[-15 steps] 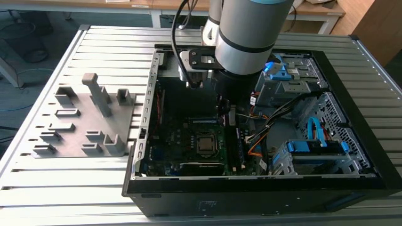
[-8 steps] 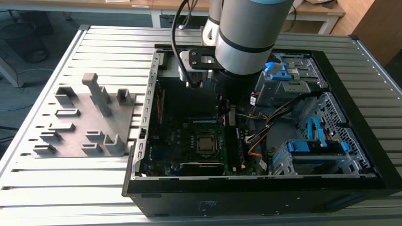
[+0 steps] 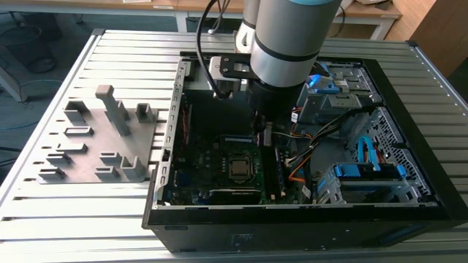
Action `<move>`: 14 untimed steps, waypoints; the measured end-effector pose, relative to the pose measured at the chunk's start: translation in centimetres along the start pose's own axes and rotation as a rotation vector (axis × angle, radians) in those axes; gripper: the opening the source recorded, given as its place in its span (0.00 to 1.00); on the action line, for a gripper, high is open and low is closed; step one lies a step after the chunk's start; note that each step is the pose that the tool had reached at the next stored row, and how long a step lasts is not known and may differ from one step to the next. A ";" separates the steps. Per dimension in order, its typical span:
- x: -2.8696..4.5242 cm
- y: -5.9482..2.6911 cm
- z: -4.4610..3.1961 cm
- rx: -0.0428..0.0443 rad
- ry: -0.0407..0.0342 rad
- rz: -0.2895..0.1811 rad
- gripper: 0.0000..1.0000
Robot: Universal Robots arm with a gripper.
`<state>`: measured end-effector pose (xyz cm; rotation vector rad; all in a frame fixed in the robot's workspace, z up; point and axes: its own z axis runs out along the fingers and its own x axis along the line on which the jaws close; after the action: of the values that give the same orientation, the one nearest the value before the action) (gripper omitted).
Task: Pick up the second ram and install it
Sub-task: 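Insert the second ram into the second slot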
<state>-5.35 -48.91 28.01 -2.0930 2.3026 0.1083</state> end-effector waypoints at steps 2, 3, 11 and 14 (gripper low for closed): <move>0.00 0.00 0.01 0.0019 -0.0009 0.028 0.14; 0.00 0.00 0.01 0.0027 -0.0013 0.040 0.14; 0.01 0.00 0.03 0.0073 -0.0031 0.106 0.14; 0.02 0.00 0.04 0.0084 -0.0032 0.122 0.14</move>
<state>-5.35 -48.93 27.97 -1.9460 2.4236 0.1043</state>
